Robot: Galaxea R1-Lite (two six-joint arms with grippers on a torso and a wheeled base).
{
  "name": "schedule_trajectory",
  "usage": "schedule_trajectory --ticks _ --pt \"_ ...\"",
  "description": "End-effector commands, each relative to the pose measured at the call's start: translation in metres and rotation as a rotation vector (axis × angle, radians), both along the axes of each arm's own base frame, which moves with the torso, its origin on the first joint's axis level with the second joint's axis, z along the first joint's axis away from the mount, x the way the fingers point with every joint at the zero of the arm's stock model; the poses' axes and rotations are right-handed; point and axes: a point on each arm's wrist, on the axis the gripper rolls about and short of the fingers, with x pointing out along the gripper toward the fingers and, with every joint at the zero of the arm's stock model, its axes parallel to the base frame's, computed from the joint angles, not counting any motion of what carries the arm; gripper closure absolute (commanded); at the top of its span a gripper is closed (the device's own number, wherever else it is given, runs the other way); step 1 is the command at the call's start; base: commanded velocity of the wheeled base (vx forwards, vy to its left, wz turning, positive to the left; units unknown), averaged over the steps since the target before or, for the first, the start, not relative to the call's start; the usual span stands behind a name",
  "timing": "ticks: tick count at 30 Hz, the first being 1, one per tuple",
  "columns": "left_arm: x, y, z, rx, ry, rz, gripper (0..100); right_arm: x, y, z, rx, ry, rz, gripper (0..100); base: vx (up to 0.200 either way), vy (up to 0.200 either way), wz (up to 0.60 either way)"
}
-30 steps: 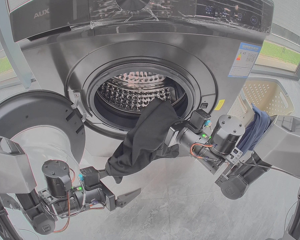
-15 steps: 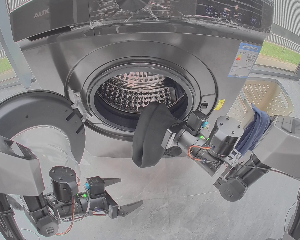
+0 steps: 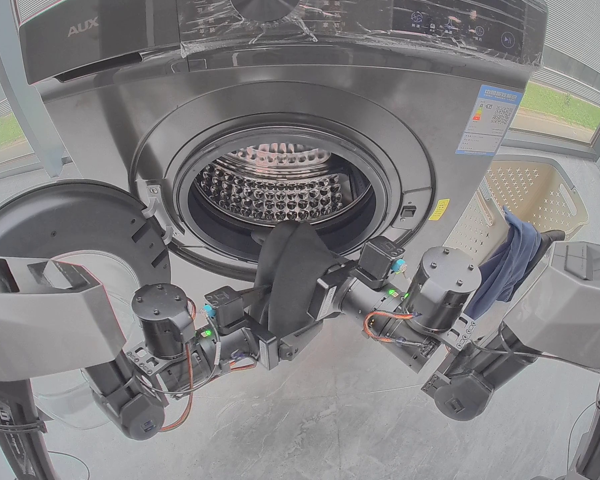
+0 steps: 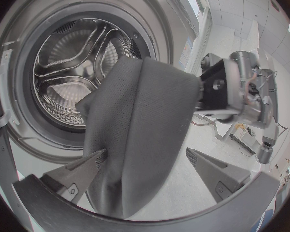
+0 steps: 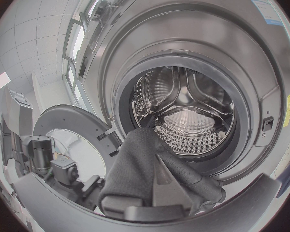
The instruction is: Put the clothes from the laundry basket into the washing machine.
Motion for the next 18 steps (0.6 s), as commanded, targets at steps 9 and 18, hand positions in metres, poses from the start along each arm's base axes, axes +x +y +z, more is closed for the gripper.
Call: schedule_trajectory --ticks 9,18 --pt "0.039 -0.014 -0.025 -0.014 -0.002 0.078 0 -0.024 0.021 0.0 0.0 0.004 0.084 100 0.0 0.0 0.0" --pt "0.052 -0.013 -0.022 -0.045 -0.027 0.141 0 -0.027 0.018 0.0 -0.001 0.014 0.06 100 0.0 0.0 0.0"
